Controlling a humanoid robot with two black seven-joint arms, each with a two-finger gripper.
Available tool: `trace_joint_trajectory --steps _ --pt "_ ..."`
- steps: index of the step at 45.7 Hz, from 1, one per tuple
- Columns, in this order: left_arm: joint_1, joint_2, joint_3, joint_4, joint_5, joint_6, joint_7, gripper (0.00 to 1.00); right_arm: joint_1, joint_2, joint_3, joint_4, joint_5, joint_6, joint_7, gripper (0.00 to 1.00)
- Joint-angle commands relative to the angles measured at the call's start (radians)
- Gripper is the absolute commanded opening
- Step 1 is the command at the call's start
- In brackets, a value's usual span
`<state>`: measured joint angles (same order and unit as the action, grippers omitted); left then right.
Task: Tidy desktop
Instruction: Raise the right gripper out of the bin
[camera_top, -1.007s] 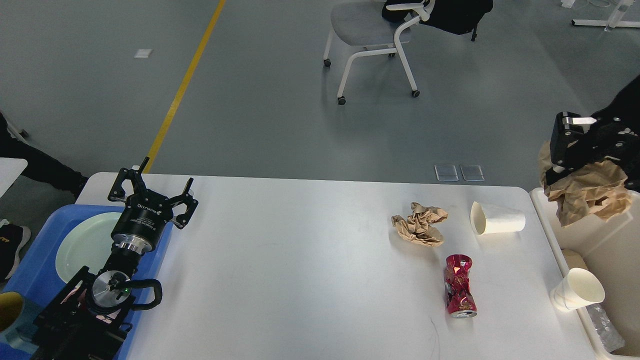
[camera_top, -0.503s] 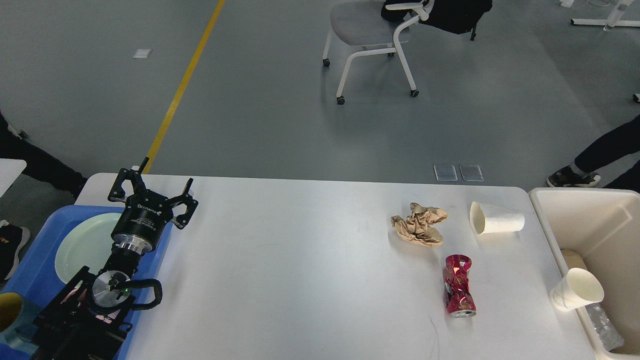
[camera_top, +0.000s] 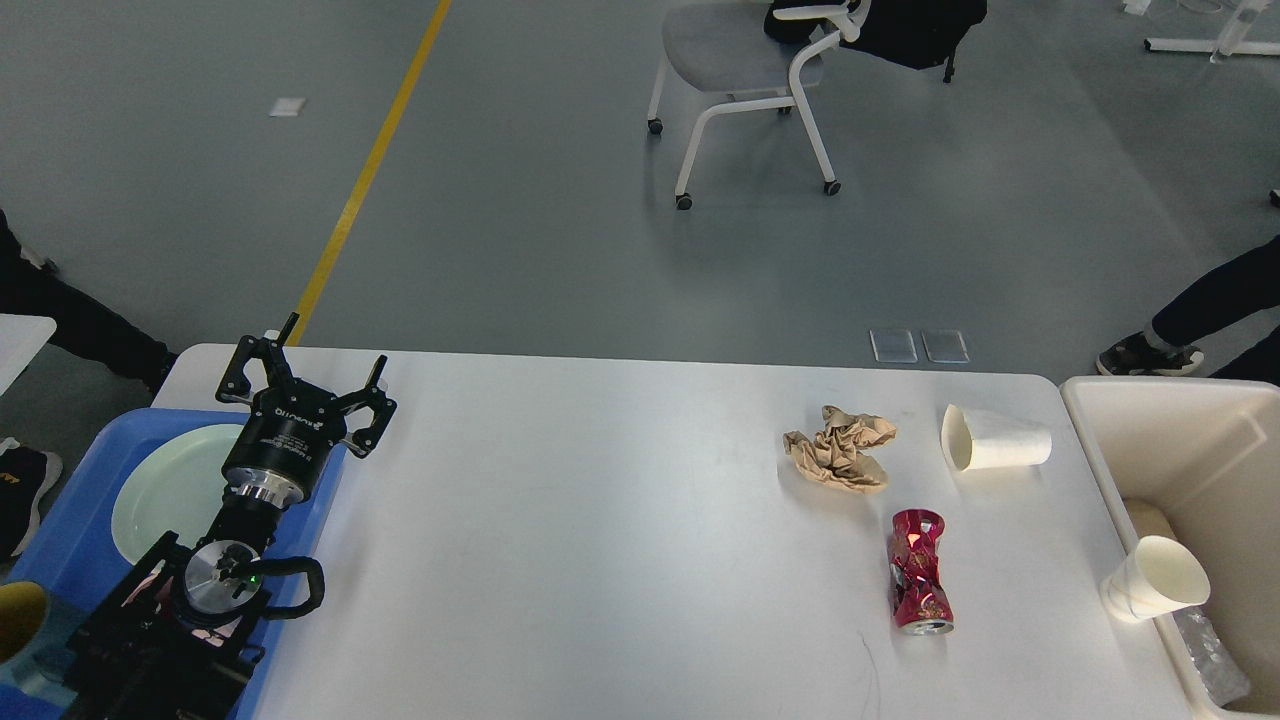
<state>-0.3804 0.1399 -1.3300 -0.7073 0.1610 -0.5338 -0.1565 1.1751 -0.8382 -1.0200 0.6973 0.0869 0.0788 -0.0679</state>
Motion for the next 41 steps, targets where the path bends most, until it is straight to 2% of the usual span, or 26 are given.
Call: trace_joint_trajectory --steps 1,8,13,41 --pt "0.000 0.000 0.000 0.002 0.000 0.000 0.000 0.96 -0.273 0.129 0.167 -0.258 0.000 -0.001 0.000 0.00" --pt "0.000 0.000 0.000 0.000 0.000 0.000 0.000 0.96 -0.515 0.292 0.277 -0.548 0.000 -0.002 0.000 0.00" --pt "0.000 0.000 0.000 0.000 0.000 0.000 0.000 0.96 -0.606 0.382 0.288 -0.662 0.000 -0.007 0.000 0.00" --pt "0.000 0.000 0.000 0.000 0.000 0.000 0.000 0.96 -0.674 0.427 0.296 -0.671 0.008 -0.045 0.000 0.00"
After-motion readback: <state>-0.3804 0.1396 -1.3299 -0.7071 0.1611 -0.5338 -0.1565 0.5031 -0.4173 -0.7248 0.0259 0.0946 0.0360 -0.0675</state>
